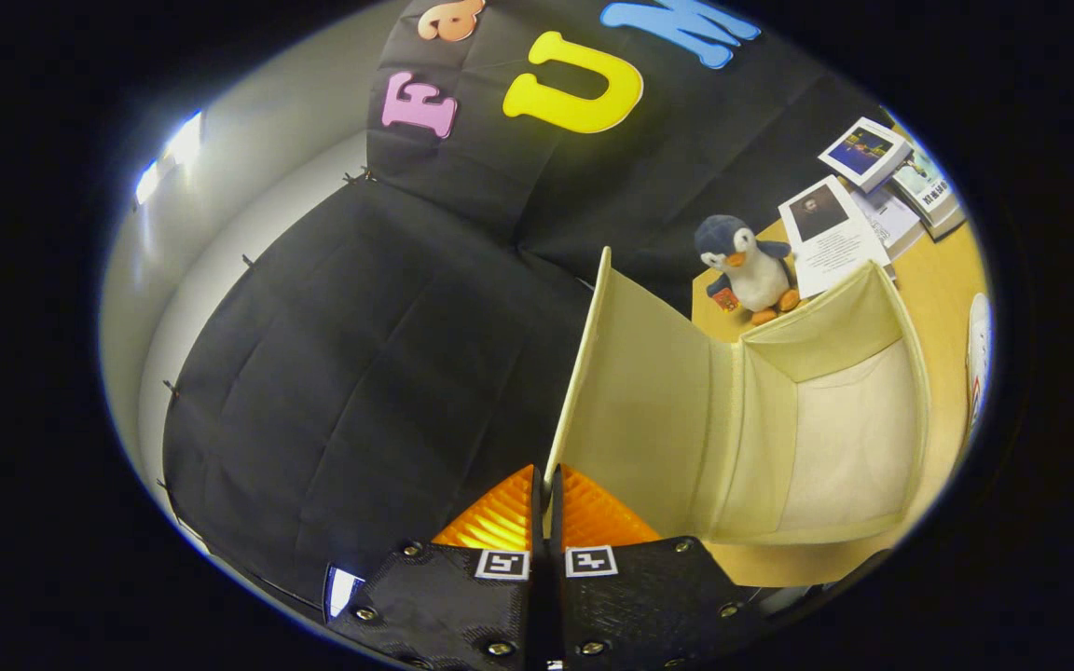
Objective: Open the storage box then place both shoes into the box .Put the left shoe in first, then the right shoe, with the right side of both shoes facing outward in a uniform manner.
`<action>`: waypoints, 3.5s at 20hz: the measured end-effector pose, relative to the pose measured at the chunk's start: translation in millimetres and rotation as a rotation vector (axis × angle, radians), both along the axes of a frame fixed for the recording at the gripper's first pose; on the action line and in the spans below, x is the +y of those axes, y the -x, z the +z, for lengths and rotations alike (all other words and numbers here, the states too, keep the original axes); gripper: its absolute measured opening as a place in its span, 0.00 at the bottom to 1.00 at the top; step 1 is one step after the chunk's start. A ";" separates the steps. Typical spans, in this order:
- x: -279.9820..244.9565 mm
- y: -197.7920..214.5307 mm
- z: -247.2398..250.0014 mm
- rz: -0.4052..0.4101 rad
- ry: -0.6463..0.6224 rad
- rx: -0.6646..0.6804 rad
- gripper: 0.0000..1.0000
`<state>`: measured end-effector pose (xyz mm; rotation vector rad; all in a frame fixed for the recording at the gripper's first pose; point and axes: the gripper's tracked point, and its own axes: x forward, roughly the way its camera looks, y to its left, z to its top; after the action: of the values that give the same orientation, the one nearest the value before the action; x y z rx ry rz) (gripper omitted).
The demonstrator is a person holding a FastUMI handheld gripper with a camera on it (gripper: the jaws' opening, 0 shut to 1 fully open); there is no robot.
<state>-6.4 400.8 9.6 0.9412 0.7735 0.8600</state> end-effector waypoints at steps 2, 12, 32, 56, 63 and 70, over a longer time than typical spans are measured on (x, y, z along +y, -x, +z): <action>16.9 2.5 -0.3 0.014 0.016 -0.013 0.00; 62.1 7.7 -19.6 0.078 0.047 -0.022 0.10; -77.8 -29.3 -49.2 -0.053 0.408 -0.268 0.97; -272.4 -77.0 -187.7 -0.223 0.735 -0.088 0.97; -296.2 -78.2 -238.3 -0.214 0.766 0.015 0.97; -308.2 -65.3 -278.8 -0.196 0.765 0.131 0.97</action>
<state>58.9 92.5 -269.3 0.3775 1.0022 0.2781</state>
